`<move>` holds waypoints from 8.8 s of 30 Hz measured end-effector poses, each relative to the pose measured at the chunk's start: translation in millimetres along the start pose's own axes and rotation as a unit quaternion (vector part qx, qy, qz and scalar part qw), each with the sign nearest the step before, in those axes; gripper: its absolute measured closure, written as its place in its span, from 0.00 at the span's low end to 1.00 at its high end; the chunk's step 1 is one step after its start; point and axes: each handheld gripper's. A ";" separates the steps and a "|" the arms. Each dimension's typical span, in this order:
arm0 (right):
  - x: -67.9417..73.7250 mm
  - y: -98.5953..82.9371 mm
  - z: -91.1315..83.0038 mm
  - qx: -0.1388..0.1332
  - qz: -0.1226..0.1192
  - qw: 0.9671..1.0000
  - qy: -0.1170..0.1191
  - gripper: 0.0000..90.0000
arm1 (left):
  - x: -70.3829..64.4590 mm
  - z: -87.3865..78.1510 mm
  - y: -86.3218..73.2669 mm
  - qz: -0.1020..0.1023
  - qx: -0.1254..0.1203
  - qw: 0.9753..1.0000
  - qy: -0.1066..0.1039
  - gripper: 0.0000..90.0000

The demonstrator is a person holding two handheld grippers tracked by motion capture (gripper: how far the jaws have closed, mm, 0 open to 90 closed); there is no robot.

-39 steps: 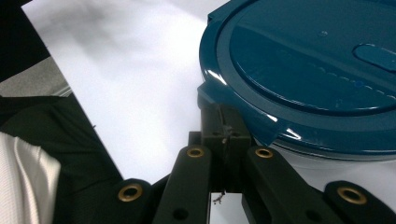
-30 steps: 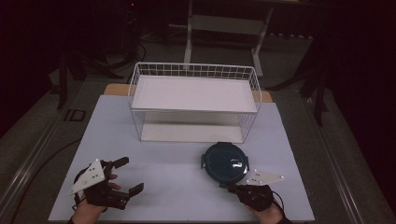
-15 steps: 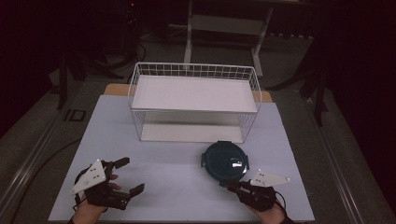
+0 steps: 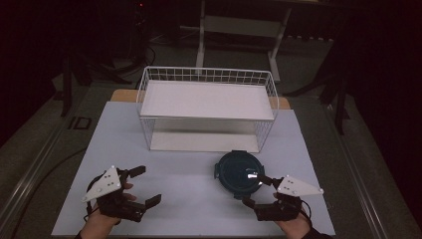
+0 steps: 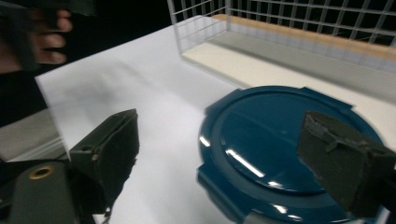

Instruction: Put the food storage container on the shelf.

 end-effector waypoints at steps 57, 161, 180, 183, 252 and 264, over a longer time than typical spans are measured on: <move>-15.8 19.7 -33.7 -0.040 -0.016 0.997 -0.067 0.11 | 8.6 173.2 80.0 -0.136 0.172 0.970 -0.102 0.01; -96.7 -28.1 9.7 0.095 0.291 0.940 0.148 0.63 | 15.7 177.2 43.6 -0.252 0.215 0.925 -0.187 0.63; -92.1 33.5 29.8 0.075 0.222 0.961 0.148 0.63 | 39.6 132.9 65.5 -0.235 0.170 0.945 -0.151 0.63; -92.9 43.6 36.7 0.070 0.210 0.964 0.148 0.63 | 45.8 127.0 67.4 -0.235 0.161 0.948 -0.143 0.63; -128.4 58.7 127.1 0.060 0.221 0.973 0.030 0.54 | 122.3 176.2 44.3 -0.249 0.108 0.962 -0.004 0.47; -106.4 67.5 110.6 0.071 0.158 0.985 -0.021 0.43 | 100.9 159.2 49.2 -0.193 0.109 0.975 -0.032 0.16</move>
Point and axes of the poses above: each handheld gripper's, and its own axes: z roughly forward along the jaws, y roughly out of its top, x roughly to its left, and after that the axes turned 11 degrees about x, right-handed
